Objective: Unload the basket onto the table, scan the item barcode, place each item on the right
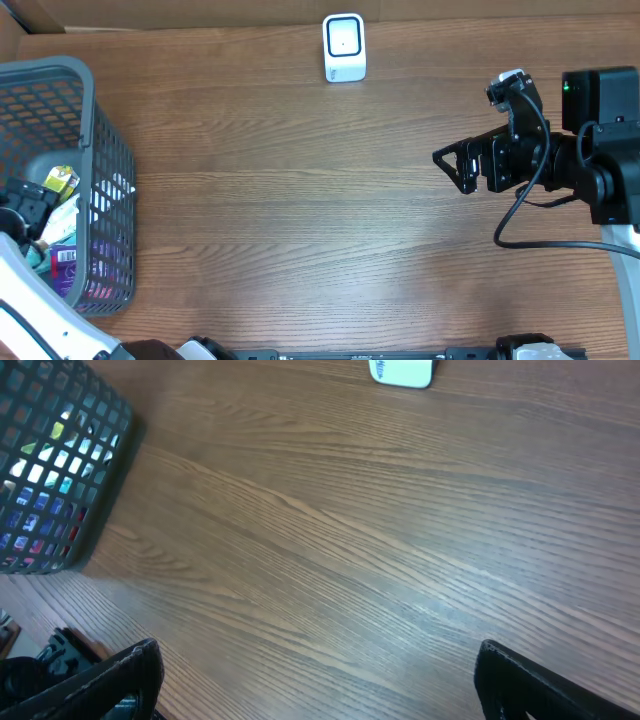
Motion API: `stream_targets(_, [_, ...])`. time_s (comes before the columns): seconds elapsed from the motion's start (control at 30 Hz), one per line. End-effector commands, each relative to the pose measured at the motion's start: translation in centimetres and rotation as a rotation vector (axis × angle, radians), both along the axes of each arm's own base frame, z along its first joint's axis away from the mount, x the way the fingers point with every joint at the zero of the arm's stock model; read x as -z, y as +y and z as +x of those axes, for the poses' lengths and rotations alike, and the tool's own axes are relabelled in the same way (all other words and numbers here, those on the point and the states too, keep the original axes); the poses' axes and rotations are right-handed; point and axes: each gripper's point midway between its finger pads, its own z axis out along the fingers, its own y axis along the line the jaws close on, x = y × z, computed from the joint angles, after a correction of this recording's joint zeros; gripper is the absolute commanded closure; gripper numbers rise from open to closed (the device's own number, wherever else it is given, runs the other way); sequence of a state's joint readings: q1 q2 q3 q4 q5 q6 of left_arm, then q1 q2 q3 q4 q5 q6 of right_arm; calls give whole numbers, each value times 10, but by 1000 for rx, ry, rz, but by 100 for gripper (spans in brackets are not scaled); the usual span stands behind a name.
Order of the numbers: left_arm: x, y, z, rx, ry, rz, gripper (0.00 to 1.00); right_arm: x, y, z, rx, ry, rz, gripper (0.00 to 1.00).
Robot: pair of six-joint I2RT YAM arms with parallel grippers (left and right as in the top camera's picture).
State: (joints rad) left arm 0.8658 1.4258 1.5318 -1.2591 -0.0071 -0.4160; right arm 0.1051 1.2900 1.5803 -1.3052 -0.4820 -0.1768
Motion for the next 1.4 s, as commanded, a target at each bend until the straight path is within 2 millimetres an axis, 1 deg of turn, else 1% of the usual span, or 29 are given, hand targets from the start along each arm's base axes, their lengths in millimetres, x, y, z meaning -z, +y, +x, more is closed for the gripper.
stream_targets(0.0, [27,4,-9,-22,69,-17,9,-7,-1,3,-1,-25,-3,0])
stream_targets(0.13, [58,12,-19,-47,145,-3,9,-7,-1,3,-1,-24,-3,0])
stream_targets(0.27, [87,17,-17,-53,147,13,3,-7,-1,3,-1,-24,-3,0])
stream_targets(0.37, [106,19,-16,-53,139,24,2,-7,-1,3,-1,-23,-3,0])
stream_targets(0.47, [121,18,-15,-20,146,34,3,-5,-1,5,-1,-17,-4,0])
stream_targets(0.53, [130,13,-13,21,150,26,4,-3,-1,6,-1,-9,-5,0])
stream_targets(0.7, [140,-4,1,187,142,3,5,4,0,11,-1,16,-7,0])
stream_targets(0.73, [140,-6,2,201,144,4,7,5,0,12,-1,20,-7,0])
stream_targets(0.83, [140,-8,4,213,145,4,7,7,0,13,-2,25,-7,0])
stream_targets(0.97, [146,-12,2,216,156,-9,8,7,0,14,-1,22,-7,0])
stream_targets(1.17, [168,-27,-13,221,198,-65,7,6,0,15,-1,16,-6,0])
stream_targets(1.27, [180,-35,-20,222,219,-92,14,5,0,16,-2,11,-6,0])
stream_targets(1.3, [183,-37,-22,222,221,-96,18,5,0,16,-2,11,-6,0])
stream_targets(1.37, [187,-38,-23,222,222,-96,29,5,0,16,-2,11,-6,0])
